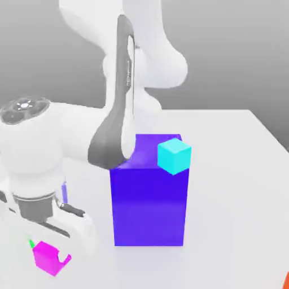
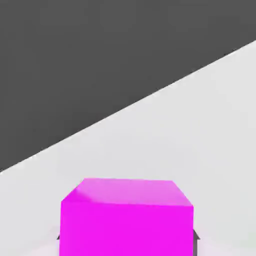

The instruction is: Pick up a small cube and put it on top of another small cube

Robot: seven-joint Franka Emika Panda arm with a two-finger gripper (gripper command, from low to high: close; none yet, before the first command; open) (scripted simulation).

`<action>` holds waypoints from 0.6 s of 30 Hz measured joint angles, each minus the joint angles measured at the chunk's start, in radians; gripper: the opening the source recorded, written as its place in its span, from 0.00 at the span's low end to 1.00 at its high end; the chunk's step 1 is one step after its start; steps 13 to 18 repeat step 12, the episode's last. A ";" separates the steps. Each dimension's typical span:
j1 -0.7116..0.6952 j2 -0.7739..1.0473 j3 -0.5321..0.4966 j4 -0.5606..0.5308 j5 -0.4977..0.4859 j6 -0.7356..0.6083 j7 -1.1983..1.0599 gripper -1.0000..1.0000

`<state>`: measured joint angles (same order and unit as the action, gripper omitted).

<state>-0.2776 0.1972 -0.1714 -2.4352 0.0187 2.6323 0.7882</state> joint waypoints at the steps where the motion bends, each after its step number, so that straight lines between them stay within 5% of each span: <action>1: -0.021 -0.036 -0.017 -0.036 -0.003 0.000 -0.040 0.00; 4: -0.097 -0.127 -0.061 -0.135 0.003 0.007 -0.163 0.00; 9: -0.131 -0.001 -0.023 -0.153 0.090 0.146 -0.258 0.00; 10: -0.139 0.022 -0.012 -0.152 0.101 0.167 -0.267 1.00; 18: -0.139 0.022 -0.012 -0.152 0.101 0.167 -0.267 1.00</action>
